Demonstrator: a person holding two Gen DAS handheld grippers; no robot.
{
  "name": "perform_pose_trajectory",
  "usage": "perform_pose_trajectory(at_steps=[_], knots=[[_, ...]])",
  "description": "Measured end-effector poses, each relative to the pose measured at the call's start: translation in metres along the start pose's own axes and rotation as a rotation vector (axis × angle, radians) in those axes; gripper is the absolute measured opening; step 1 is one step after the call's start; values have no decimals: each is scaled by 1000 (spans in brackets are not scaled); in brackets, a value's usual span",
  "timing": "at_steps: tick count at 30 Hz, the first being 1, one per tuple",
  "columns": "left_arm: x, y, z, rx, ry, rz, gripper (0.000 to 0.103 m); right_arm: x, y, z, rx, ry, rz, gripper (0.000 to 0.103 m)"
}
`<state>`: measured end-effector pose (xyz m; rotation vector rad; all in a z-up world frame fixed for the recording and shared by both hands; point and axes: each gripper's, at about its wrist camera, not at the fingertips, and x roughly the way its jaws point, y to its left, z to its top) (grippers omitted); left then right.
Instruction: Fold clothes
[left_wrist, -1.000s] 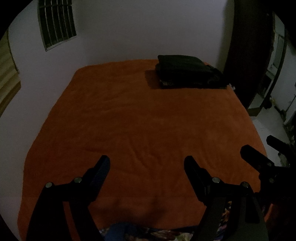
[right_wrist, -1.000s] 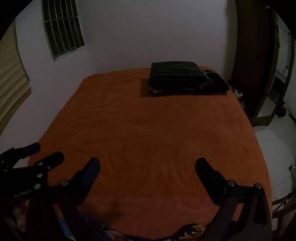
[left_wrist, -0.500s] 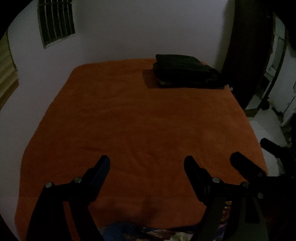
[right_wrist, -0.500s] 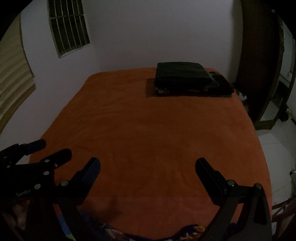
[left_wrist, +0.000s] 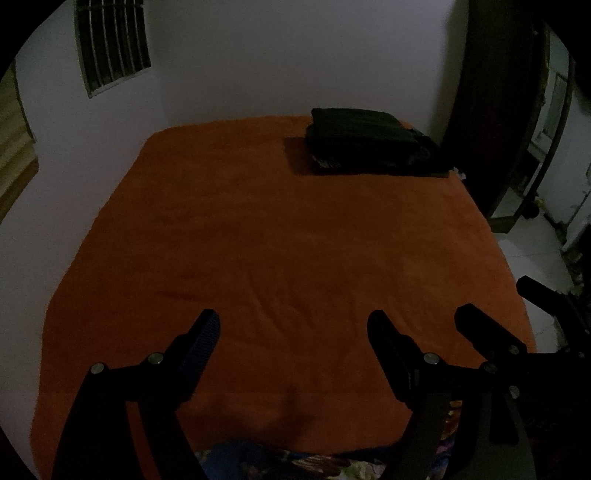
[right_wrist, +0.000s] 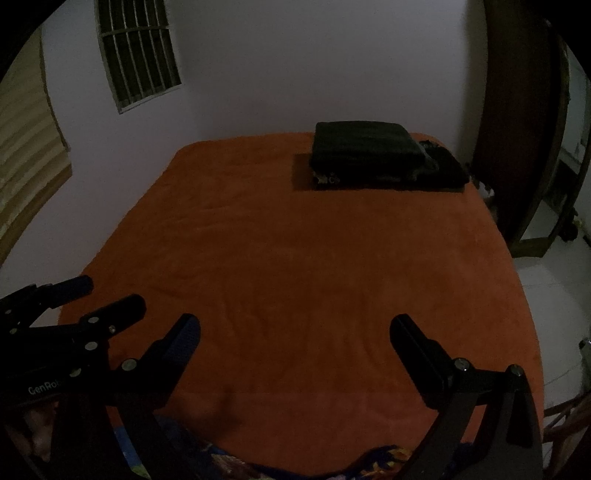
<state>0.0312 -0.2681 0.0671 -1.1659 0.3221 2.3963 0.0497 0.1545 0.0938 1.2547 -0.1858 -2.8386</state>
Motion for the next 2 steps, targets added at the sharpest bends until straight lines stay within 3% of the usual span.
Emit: perform_pose_trajectory(at_steps=[2], knots=[[-1, -7, -2, 3, -1, 0, 83, -1, 0, 0, -4, -1, 0, 103]])
